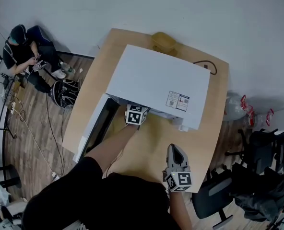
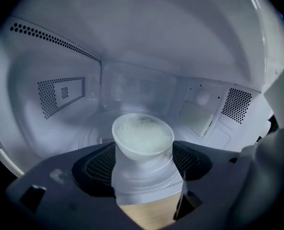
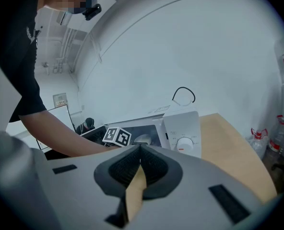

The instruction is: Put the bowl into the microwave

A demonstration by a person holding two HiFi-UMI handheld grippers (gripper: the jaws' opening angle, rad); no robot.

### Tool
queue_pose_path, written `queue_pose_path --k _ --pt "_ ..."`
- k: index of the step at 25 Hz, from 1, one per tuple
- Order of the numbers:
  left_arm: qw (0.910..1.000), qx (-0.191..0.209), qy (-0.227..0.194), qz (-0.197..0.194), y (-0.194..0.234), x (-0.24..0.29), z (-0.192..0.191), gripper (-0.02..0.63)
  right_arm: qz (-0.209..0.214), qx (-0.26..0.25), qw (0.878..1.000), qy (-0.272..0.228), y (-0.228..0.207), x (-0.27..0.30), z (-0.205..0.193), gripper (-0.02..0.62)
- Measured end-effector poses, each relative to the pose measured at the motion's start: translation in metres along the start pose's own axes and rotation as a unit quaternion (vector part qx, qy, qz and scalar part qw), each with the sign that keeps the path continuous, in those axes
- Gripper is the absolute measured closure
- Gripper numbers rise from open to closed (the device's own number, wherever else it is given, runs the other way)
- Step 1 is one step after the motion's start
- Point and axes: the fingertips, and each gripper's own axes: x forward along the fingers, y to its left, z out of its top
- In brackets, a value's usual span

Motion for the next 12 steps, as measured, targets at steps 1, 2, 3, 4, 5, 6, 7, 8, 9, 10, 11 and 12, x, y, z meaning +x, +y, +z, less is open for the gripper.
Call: queue_pose_path --k 1,2,3,4,5,6,7,8,9,10,11,12 --pt "1.0 0.001 0.0 -0.001 0.0 0.001 0.001 0.238 0.001 0.001 1.0 -0.003 -0.001 0.0 0.001 0.535" --pt "1.0 0.003 0.001 -0.001 0.0 0.002 0.002 0.238 0.001 0.002 1.0 -0.005 -0.001 0.0 0.002 0.535" --pt "1.0 0.005 0.001 -0.002 0.0 0.001 0.001 0.238 -0.001 0.001 1.0 -0.005 -0.001 -0.001 0.003 0.535" --pt "1.0 0.005 0.0 -0.004 -0.001 -0.001 0.001 0.238 -0.002 0.003 1.0 -0.004 -0.001 -0.002 0.003 0.535" --pt "1.0 0.004 0.0 -0.006 -0.002 -0.003 0.0 0.238 -0.003 0.008 1.0 -0.004 0.0 -0.003 0.003 0.535" --pt "0.9999 0.005 0.0 -0.01 -0.003 -0.005 0.0 0.238 -0.003 0.015 1.0 -0.005 0.001 -0.004 0.003 0.535" --pt "0.9999 0.008 0.0 -0.015 -0.006 -0.008 0.0 0.238 -0.004 0.02 1.0 -0.006 0.002 -0.005 0.003 0.535" --pt "0.9997 0.012 -0.001 -0.02 -0.009 -0.012 0.001 0.238 -0.006 0.022 1.0 -0.007 0.003 -0.006 0.002 0.535" --pt "0.9996 0.016 -0.003 -0.025 -0.012 -0.017 0.002 0.238 -0.008 0.022 1.0 -0.007 0.004 -0.008 0.001 0.535" --pt "0.9994 0.017 -0.006 -0.03 -0.015 -0.023 0.002 0.238 -0.01 0.02 1.0 -0.007 0.006 -0.01 0.0 0.535" --pt "0.9992 0.017 -0.009 -0.034 -0.017 -0.029 0.002 0.238 -0.011 0.017 1.0 -0.008 0.009 -0.012 -0.002 0.535" --pt "0.9991 0.015 -0.013 -0.038 -0.019 -0.037 0.003 0.238 -0.011 0.013 1.0 -0.008 0.013 -0.014 -0.002 0.535"
